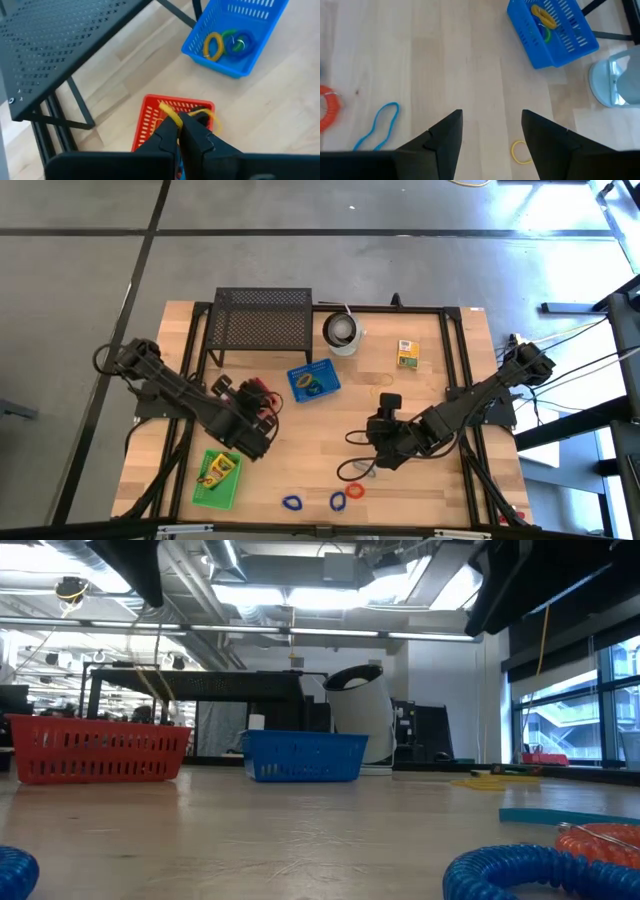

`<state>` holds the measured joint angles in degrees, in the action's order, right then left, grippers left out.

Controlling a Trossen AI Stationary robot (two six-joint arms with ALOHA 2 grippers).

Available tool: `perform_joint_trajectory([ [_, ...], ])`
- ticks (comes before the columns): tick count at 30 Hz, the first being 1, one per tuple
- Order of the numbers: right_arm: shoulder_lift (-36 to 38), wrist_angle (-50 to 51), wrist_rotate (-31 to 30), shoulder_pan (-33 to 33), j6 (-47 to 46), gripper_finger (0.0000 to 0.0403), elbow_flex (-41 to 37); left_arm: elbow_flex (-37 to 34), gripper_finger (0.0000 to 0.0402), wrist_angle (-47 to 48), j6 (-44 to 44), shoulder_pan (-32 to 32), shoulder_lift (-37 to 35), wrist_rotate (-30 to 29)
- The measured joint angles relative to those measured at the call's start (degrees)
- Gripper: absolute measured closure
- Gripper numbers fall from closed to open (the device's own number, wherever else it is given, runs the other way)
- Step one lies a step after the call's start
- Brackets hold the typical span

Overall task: Pick & Place Office Desk Supplies
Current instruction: Put the yellow rubber band into the red bin

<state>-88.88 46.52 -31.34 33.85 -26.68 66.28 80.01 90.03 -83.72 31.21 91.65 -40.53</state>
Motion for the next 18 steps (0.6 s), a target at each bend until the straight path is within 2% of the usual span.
perform_joint_trajectory([
  [18,0.0,-0.2,-1.2,0.0,-4.4,0.0198,-0.9,0.0,0.04,0.0,3.7,1.5,2.8,-0.5],
])
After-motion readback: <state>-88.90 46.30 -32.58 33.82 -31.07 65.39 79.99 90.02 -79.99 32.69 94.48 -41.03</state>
